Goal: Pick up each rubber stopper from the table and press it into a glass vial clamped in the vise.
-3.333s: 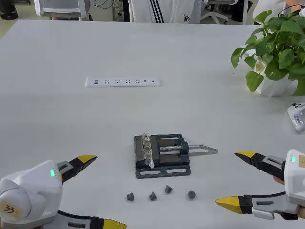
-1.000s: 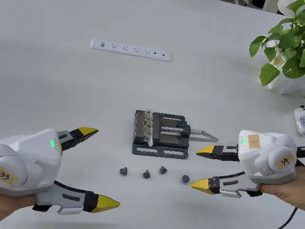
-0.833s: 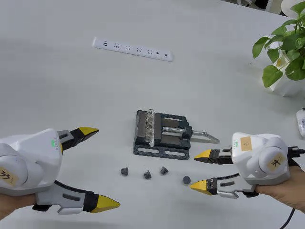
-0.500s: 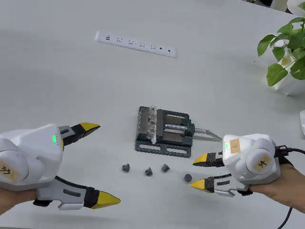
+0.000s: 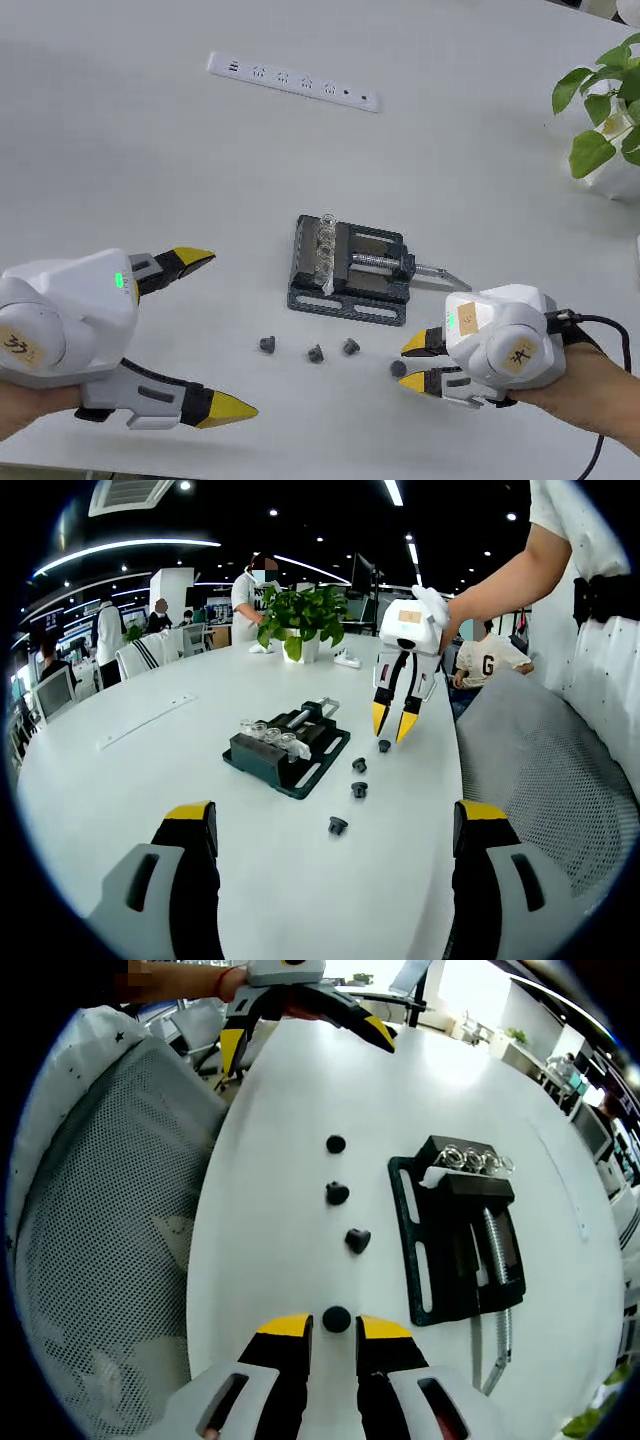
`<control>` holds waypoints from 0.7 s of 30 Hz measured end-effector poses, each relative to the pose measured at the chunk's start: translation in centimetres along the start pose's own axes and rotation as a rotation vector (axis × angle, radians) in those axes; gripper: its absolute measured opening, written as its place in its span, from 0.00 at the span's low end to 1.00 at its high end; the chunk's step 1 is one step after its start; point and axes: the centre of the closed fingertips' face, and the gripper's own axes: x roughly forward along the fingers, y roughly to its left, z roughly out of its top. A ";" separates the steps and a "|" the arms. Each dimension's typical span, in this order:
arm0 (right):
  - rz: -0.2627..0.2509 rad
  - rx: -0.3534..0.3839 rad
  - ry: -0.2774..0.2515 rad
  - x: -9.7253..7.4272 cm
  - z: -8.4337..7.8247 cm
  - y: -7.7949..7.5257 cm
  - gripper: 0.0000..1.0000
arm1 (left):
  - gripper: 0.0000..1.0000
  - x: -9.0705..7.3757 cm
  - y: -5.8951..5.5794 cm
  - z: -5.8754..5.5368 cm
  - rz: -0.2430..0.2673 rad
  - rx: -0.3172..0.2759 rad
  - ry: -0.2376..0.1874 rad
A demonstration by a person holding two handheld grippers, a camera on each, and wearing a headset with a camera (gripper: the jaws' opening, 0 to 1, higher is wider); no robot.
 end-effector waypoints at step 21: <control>-0.003 -0.086 0.064 0.9 -0.6 -0.2 0.09 | 0.98 0.0 0.1 -0.4 0.002 -0.016 -0.007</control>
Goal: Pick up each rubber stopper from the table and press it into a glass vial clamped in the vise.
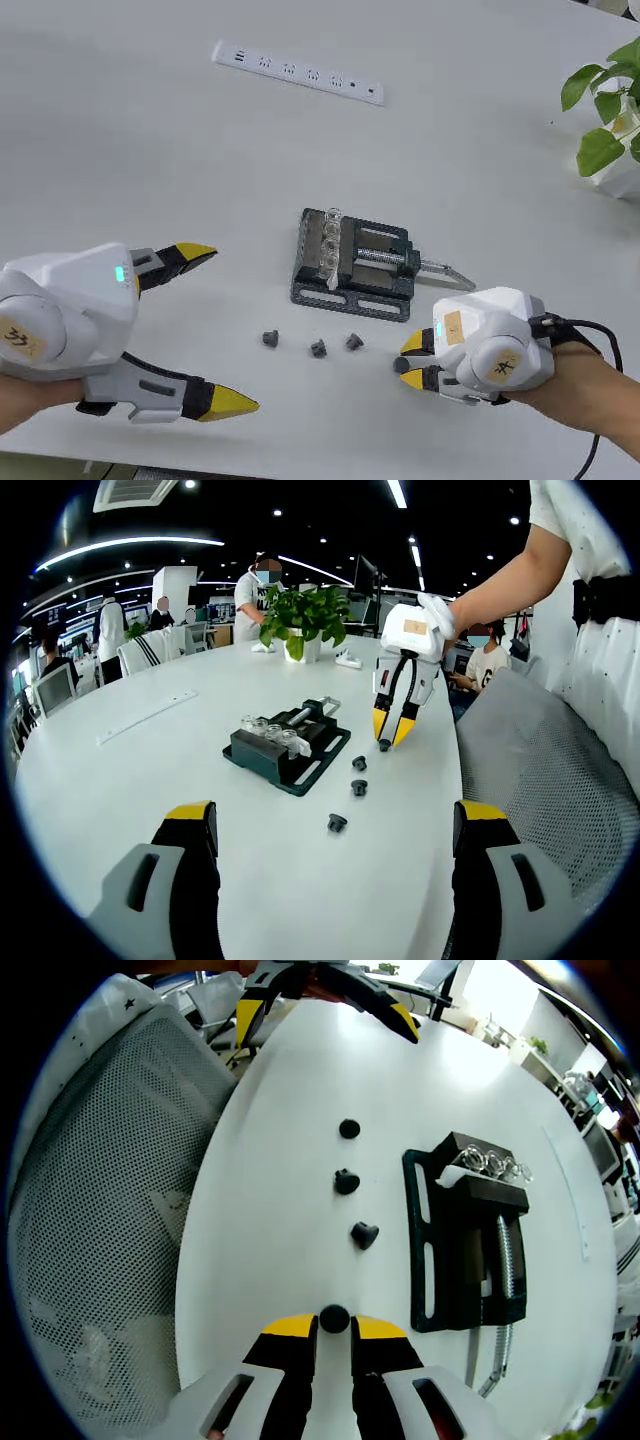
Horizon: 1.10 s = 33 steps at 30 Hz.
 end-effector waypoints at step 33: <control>0.011 -0.023 0.013 -0.1 0.2 0.0 0.08 | 0.96 0.0 -0.2 0.1 -0.002 -0.013 -0.008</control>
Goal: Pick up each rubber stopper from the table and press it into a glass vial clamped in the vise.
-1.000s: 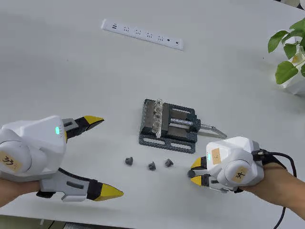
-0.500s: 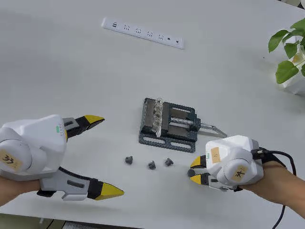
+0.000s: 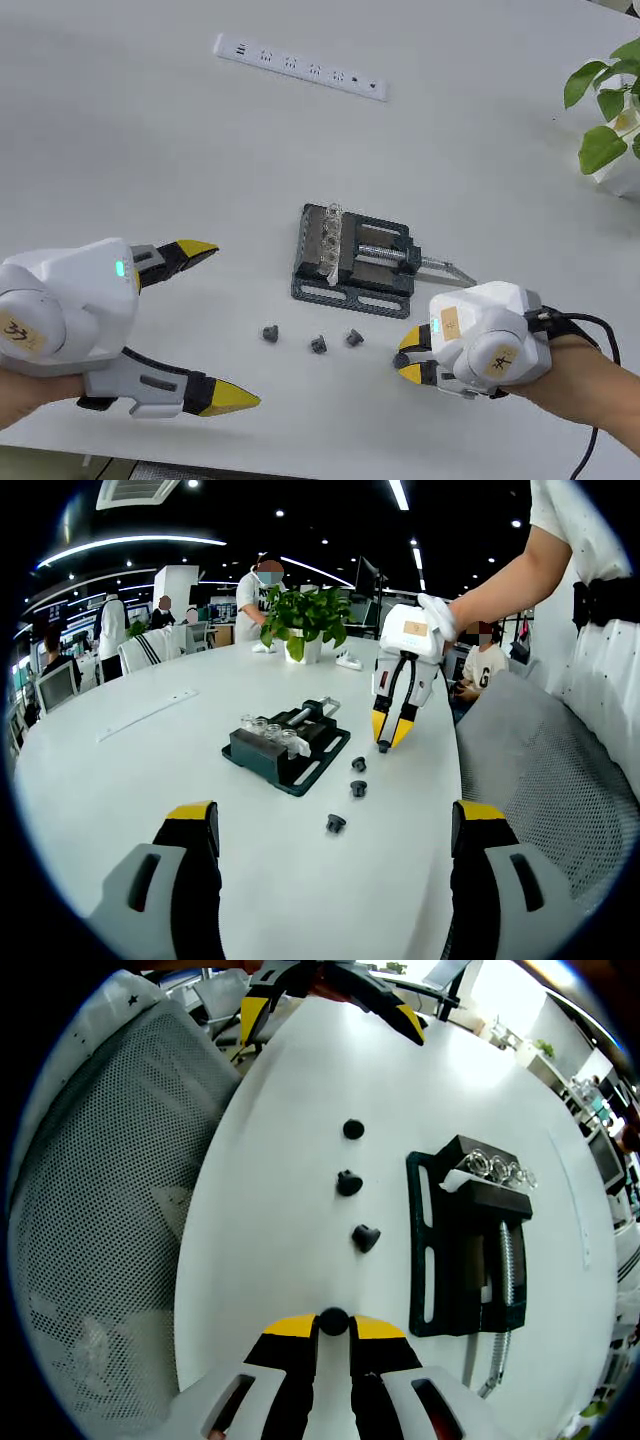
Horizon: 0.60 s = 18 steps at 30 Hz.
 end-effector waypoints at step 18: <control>0.007 0.014 0.000 -0.2 0.2 0.2 0.07 | 0.96 0.1 -0.2 -0.1 -0.007 0.004 0.003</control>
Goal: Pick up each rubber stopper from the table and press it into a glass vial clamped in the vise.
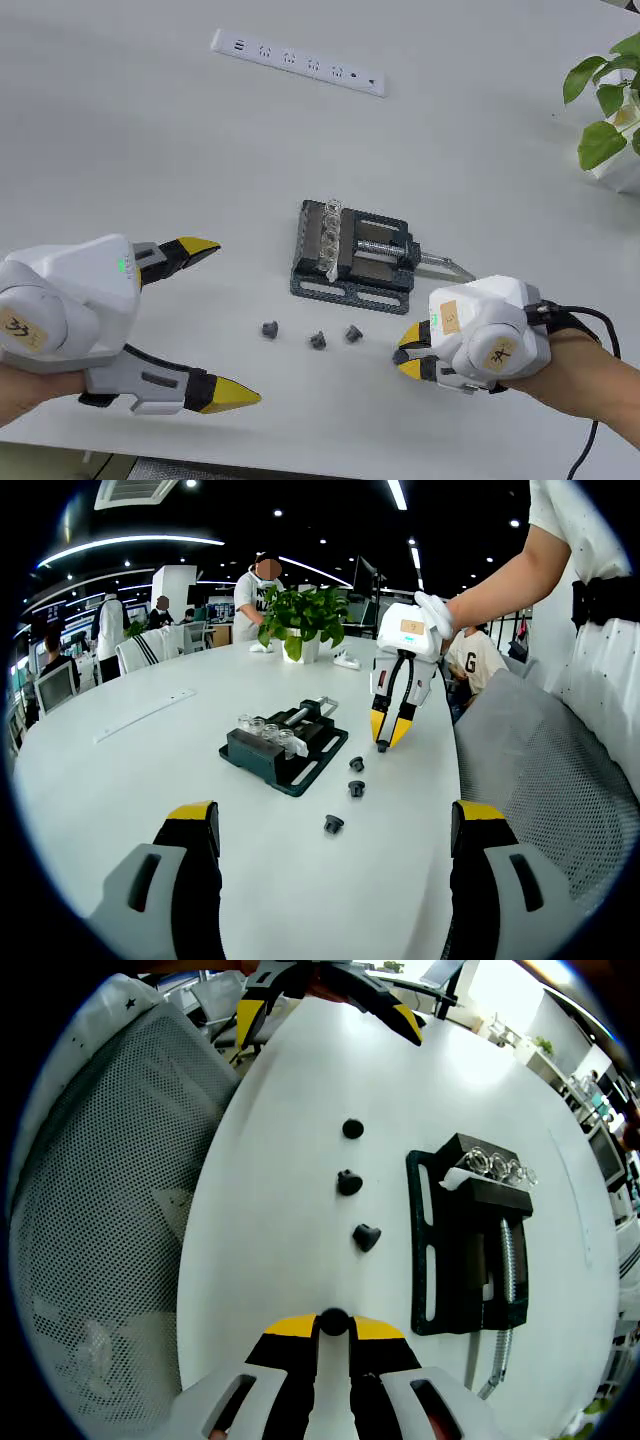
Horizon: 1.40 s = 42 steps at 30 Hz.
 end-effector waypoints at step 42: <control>-0.033 -0.036 -0.089 -6.8 6.7 -8.0 0.06 | 0.96 0.4 0.7 1.1 0.000 0.019 -0.023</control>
